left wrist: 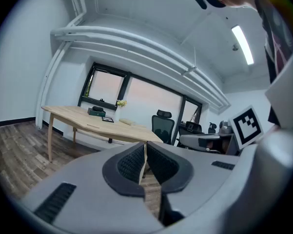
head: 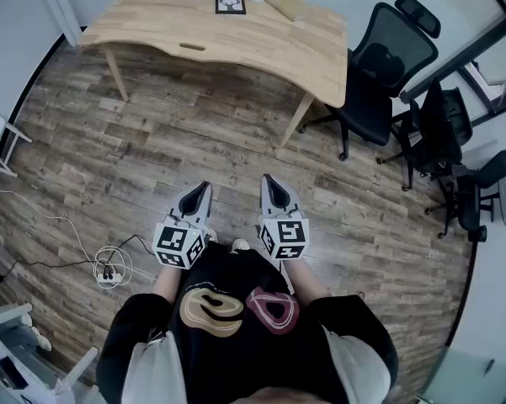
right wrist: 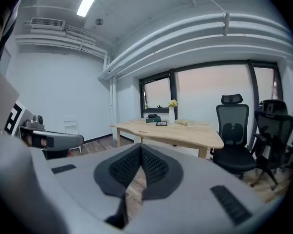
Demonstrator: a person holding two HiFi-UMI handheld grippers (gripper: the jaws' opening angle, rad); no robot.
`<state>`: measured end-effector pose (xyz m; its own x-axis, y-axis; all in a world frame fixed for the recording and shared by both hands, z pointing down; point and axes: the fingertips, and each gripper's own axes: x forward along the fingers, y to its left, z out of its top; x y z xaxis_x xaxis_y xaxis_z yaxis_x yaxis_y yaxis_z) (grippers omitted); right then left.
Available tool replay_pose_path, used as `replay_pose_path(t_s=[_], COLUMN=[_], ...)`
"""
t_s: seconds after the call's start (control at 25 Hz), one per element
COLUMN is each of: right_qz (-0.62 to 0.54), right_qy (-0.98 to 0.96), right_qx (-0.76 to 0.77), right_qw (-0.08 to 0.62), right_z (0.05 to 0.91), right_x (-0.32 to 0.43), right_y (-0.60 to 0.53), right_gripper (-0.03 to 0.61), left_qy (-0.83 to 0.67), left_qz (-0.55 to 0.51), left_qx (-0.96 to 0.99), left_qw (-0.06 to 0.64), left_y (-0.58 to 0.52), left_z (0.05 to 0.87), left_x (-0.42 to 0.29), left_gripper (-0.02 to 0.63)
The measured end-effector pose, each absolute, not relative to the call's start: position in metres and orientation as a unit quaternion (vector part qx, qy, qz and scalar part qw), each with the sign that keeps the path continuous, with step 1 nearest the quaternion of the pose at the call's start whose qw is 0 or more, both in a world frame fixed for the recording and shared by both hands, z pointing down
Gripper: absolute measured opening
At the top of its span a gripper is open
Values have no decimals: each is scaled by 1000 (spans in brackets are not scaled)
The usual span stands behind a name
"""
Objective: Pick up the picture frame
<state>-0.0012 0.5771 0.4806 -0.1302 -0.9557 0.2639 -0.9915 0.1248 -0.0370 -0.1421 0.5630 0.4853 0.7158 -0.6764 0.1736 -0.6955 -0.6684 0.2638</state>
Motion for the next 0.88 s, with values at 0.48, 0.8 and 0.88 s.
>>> replay_pose_path(t_s=[0.48, 0.8, 0.88], right_qz=[121, 148, 157], right_qy=[-733, -733, -736], right_qx=[667, 660, 655], right_qw=[55, 64, 66], right_z=[489, 513, 518], right_x=[-19, -9, -3], right_y=[561, 534, 518], right_gripper=[11, 15, 15], left_qy=[-369, -363, -373], left_qz=[19, 38, 44], left_qx=[913, 913, 909], left_qw=[170, 182, 180], left_y=[536, 518, 505], left_z=[492, 509, 513], left_x=[-165, -157, -154], left_gripper=[29, 29, 29])
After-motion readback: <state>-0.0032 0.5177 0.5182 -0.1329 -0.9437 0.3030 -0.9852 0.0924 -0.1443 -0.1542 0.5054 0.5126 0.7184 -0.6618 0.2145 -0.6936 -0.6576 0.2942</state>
